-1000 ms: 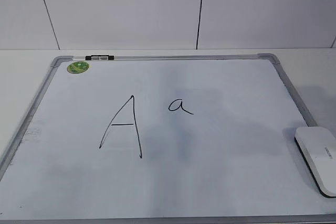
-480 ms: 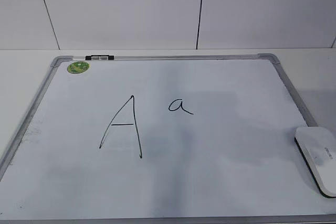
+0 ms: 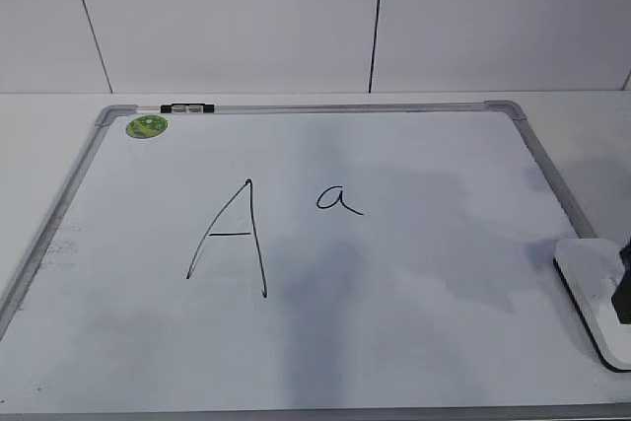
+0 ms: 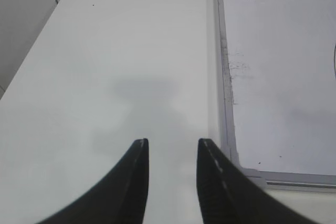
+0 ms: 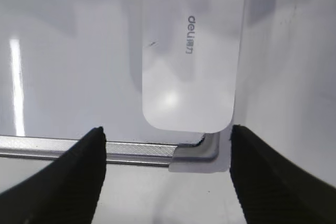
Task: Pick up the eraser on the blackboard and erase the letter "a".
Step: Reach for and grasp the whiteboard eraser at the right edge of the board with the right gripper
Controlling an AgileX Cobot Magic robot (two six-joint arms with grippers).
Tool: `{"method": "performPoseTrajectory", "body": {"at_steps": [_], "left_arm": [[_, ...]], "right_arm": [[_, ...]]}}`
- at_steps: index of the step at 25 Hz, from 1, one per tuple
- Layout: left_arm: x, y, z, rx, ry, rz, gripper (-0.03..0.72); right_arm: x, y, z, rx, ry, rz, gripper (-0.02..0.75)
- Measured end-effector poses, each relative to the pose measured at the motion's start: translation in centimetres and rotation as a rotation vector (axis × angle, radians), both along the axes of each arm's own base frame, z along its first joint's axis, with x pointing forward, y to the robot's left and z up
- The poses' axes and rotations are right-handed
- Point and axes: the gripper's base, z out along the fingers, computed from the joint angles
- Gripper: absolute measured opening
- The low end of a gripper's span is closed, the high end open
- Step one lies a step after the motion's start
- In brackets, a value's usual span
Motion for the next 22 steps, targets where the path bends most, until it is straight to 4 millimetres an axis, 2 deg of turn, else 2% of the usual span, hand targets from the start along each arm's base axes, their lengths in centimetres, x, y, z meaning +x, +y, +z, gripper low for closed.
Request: {"method": "performPoseTrajectory", "body": {"at_steps": [15,17,18,22], "left_arm": [[0.0,0.0,0.0,0.0,0.0,0.0,0.235],[0.0,0.0,0.0,0.0,0.0,0.0,0.235],[0.0,0.0,0.0,0.0,0.0,0.0,0.235],[0.0,0.0,0.0,0.0,0.0,0.0,0.235]], "right_arm": [[2.1,0.1,-2.0,-0.012,0.022,-0.002,0.557],[2.2,0.0,-2.2,-0.019,0.028,-0.005,0.577],[2.3,-0.1,-2.2,-0.037,0.029,-0.01,0.628],[2.3,-0.3,-2.2,-0.053,0.028,-0.016,0.671]]}}
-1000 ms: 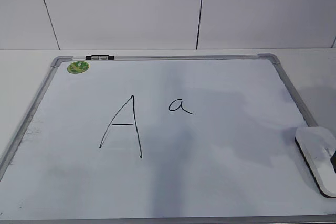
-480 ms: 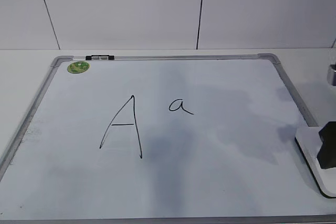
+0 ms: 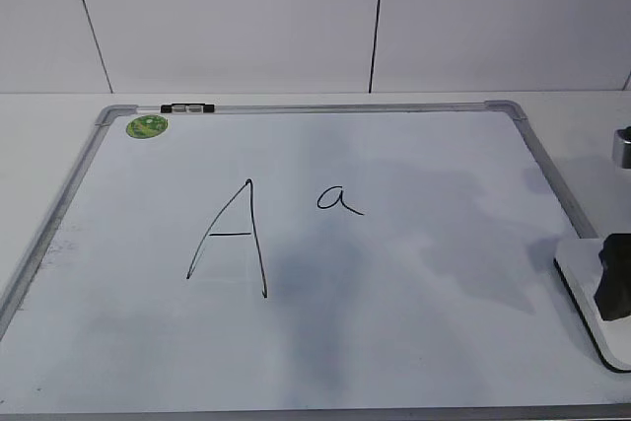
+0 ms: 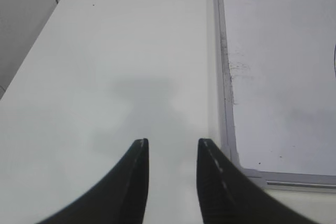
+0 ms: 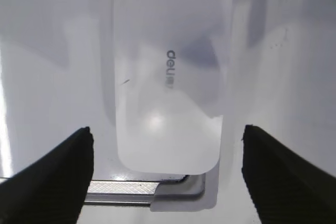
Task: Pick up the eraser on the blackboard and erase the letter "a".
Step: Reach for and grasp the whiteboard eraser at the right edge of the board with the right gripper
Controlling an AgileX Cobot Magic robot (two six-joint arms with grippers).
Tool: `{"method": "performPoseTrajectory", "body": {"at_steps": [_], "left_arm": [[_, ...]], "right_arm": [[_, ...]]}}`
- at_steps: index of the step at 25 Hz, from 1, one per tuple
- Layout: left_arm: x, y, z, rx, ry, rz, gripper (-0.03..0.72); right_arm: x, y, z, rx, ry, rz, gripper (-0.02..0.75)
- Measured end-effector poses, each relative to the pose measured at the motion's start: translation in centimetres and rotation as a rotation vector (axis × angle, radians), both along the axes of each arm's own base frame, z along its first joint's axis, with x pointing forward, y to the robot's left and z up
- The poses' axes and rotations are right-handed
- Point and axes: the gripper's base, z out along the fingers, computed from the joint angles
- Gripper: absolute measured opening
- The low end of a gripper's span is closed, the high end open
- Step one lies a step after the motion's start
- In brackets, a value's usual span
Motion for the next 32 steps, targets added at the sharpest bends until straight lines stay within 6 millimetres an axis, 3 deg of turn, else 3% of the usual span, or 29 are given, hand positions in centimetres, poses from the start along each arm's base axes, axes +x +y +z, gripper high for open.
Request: {"method": "performPoseTrajectory", "body": {"at_steps": [9,19,32], "left_arm": [[0.0,0.0,0.0,0.0,0.0,0.0,0.235],[0.0,0.0,0.0,0.0,0.0,0.0,0.235],[0.0,0.0,0.0,0.0,0.0,0.0,0.235]], "right_arm": [[0.8,-0.1,-0.3,-0.013,-0.03,-0.024,0.681],[4.0,0.1,-1.3,-0.025,0.054,-0.031,0.681],[4.7,0.1,-3.2,-0.032,0.13,-0.048,0.68]]}}
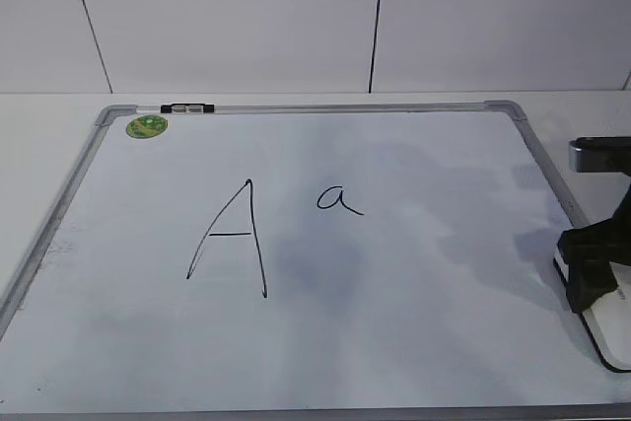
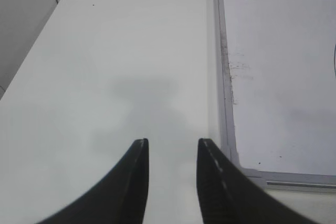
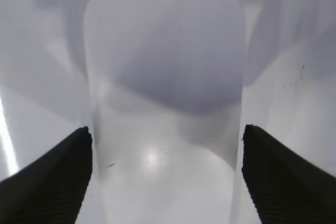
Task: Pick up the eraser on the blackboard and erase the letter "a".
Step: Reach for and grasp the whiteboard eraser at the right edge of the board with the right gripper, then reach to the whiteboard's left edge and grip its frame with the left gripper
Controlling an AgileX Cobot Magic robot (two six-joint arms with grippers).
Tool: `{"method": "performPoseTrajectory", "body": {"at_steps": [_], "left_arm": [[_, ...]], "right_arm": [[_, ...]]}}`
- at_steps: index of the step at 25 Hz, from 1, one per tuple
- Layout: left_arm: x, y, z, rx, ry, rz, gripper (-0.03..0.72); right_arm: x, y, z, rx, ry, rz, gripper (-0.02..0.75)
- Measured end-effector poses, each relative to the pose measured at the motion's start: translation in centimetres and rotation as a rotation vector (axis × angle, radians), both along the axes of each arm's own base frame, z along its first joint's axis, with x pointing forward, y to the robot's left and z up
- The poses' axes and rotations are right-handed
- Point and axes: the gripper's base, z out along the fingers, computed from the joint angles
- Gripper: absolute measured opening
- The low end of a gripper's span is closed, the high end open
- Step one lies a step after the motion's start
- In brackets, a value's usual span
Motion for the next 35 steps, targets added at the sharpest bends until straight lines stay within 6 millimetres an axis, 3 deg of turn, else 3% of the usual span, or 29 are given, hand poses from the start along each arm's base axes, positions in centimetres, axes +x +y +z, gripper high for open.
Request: {"method": "performPoseTrajectory", "body": {"at_steps": [19,28,35], "left_arm": [[0.0,0.0,0.0,0.0,0.0,0.0,0.235],[0.0,0.0,0.0,0.0,0.0,0.0,0.235],[0.0,0.0,0.0,0.0,0.0,0.0,0.235]], "right_arm": [[0.1,-0.1,0.0,-0.008,-0.002,0.006,0.629],[0.3,0.0,-1.1,-0.006,0.039,0.003,0.614],[0.3,0.0,-1.1,-0.002,0.038,-0.001,0.557]]}}
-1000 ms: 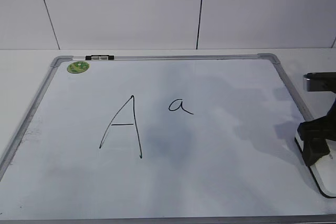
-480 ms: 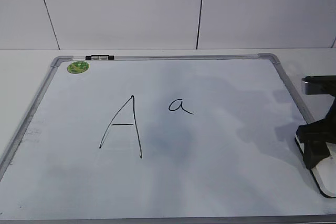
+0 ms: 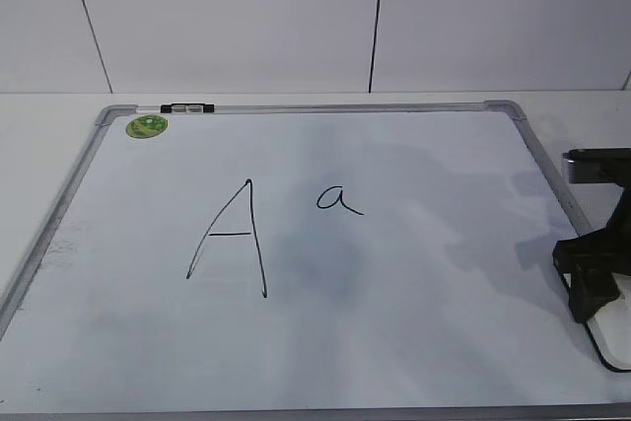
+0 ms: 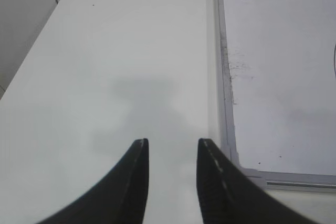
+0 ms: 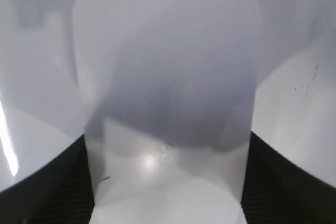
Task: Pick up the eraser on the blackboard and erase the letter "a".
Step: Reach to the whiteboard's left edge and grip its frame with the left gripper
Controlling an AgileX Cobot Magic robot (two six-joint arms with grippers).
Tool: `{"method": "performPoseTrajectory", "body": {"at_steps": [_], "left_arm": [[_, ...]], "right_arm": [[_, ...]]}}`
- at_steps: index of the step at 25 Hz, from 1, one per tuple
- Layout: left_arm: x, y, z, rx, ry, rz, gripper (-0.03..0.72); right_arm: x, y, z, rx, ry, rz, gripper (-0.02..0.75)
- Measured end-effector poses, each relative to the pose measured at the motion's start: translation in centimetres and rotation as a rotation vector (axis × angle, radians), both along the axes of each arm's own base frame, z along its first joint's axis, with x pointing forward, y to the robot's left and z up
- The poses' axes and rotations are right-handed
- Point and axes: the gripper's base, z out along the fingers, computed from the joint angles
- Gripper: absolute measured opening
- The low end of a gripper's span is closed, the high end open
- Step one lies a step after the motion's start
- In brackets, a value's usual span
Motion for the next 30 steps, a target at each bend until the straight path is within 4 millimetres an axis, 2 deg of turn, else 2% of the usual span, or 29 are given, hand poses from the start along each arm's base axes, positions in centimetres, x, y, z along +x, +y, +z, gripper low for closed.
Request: {"method": "performPoseTrajectory", "body": {"at_steps": [30], "left_arm": [[0.0,0.0,0.0,0.0,0.0,0.0,0.235]], "right_arm": [[-0.17,0.11,0.4,0.014,-0.004,-0.026,0.543]]}}
